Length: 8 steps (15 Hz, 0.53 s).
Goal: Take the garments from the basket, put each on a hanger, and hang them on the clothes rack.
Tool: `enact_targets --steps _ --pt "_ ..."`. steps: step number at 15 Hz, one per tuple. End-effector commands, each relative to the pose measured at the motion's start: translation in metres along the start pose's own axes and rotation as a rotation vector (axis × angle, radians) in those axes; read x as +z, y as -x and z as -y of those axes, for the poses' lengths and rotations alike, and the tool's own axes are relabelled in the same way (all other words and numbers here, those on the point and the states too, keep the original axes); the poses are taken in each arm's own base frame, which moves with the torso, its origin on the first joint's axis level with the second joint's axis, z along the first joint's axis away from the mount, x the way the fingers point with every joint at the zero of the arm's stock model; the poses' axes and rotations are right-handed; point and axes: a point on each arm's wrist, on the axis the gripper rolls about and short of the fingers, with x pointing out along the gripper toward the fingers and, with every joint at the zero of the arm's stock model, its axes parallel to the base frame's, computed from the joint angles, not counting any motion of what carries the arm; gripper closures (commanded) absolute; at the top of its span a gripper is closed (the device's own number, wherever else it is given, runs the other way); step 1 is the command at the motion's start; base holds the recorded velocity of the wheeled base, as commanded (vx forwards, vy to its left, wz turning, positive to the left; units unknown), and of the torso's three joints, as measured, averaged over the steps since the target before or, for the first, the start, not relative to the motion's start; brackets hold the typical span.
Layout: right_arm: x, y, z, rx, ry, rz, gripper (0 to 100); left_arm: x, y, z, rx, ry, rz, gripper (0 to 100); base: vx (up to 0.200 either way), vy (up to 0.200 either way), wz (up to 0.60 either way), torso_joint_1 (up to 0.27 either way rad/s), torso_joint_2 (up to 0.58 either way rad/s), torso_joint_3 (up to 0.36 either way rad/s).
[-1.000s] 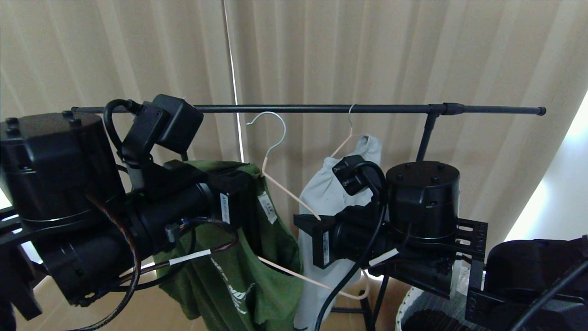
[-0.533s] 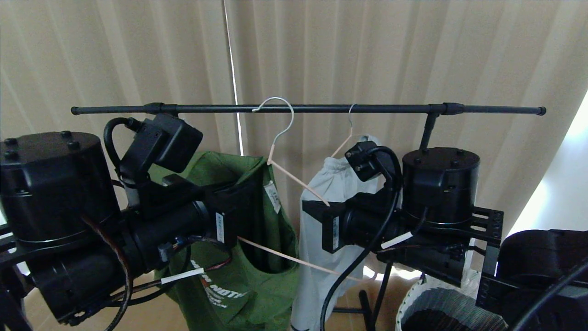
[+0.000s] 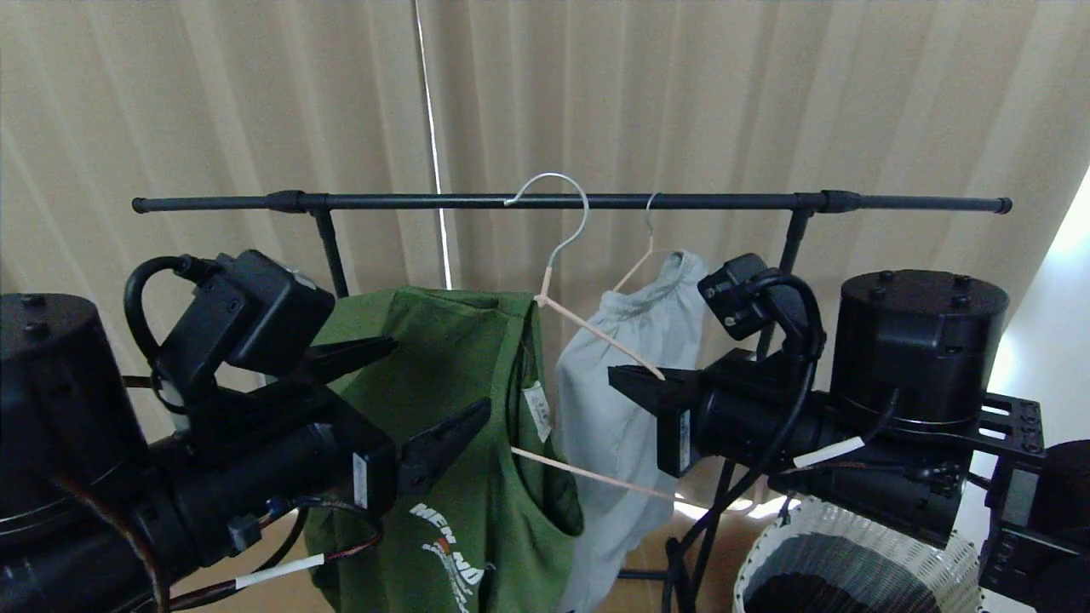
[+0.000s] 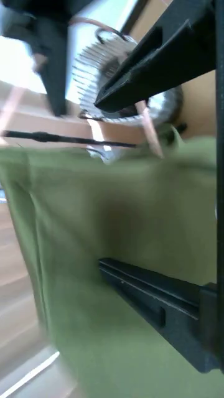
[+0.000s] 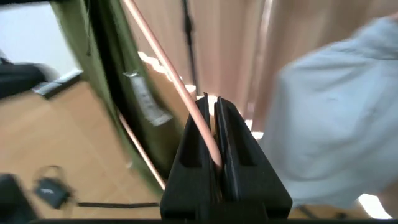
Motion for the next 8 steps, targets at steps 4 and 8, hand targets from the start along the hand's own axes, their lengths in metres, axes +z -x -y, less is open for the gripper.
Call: enact_targets --steps 4,8 --pt "-0.002 0.033 0.025 -0.084 0.095 0.013 100 -0.012 0.019 -0.021 0.108 -0.127 -0.025 0 0.0 0.0 0.0 0.0 0.0 0.0" --pt "-0.016 0.047 0.034 -0.107 0.137 -0.026 100 -0.02 0.023 -0.026 0.109 -0.237 -0.044 0 0.0 0.0 0.0 0.0 0.0 0.0"
